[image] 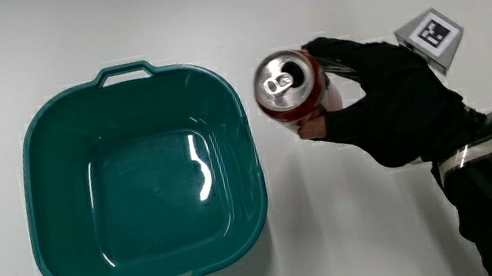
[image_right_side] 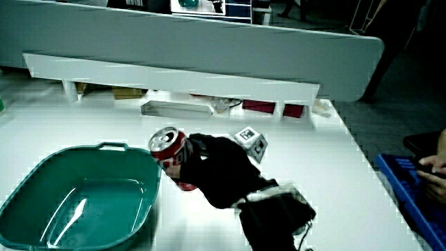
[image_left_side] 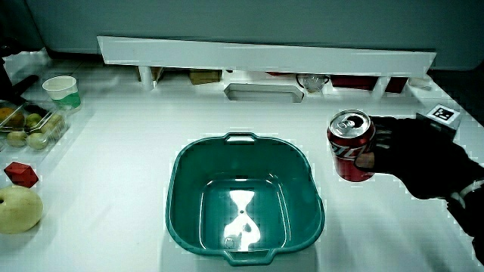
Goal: Place cola on desk
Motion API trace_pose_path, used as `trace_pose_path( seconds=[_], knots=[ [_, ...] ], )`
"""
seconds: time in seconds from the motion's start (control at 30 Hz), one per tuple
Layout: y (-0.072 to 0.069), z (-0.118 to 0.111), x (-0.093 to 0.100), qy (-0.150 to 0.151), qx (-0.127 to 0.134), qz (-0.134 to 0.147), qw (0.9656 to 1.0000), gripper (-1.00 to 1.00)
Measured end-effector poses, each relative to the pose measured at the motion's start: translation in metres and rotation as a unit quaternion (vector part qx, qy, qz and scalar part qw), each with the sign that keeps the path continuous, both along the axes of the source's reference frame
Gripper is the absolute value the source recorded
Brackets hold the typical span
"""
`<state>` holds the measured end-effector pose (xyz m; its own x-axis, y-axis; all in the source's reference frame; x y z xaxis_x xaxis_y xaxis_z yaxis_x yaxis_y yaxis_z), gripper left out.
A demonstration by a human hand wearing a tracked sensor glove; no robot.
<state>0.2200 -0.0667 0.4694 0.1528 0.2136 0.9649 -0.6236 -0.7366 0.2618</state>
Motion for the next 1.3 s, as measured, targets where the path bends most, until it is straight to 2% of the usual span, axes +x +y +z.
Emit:
trace_pose_path(
  seconds=[0.07,0.2,0.3,0.4,0.5,0.7,0.77,0.83,0.93,0.97,1.03,1.1,1.2,1.23,1.3],
  knots=[
    [0.005,0.013,0.005,-0.028,-0.019,0.015,0.9993,0.0],
    [0.016,0.032,0.01,-0.048,-0.06,0.033,0.9965,0.0],
    [0.025,0.046,0.013,-0.064,-0.092,0.046,0.9927,0.0],
    [0.033,0.061,0.017,-0.079,-0.123,0.06,0.9875,0.0],
    [0.038,0.063,0.016,-0.074,-0.135,0.062,0.9861,0.0],
    [0.044,0.069,0.017,-0.055,-0.135,0.062,0.9874,0.0],
    [0.047,0.066,0.018,-0.065,-0.147,0.074,0.9842,0.0],
    [0.047,0.066,0.02,-0.06,-0.136,0.066,0.9868,0.0],
    [0.049,0.067,0.024,-0.066,-0.145,0.073,0.9846,0.0],
    [0.049,0.069,0.025,-0.061,-0.141,0.068,0.9858,0.0],
    [0.05,0.07,0.026,-0.058,-0.146,0.066,0.9855,0.0],
    [0.05,0.068,0.027,-0.052,-0.144,0.062,0.9862,-0.11],
    [0.05,0.067,0.026,-0.048,-0.153,0.057,0.9854,-0.26],
    [0.051,0.068,0.028,-0.04,-0.15,0.056,0.9863,-0.32],
    [0.051,0.067,0.028,-0.049,-0.152,0.056,0.9855,-0.42]
  ],
)
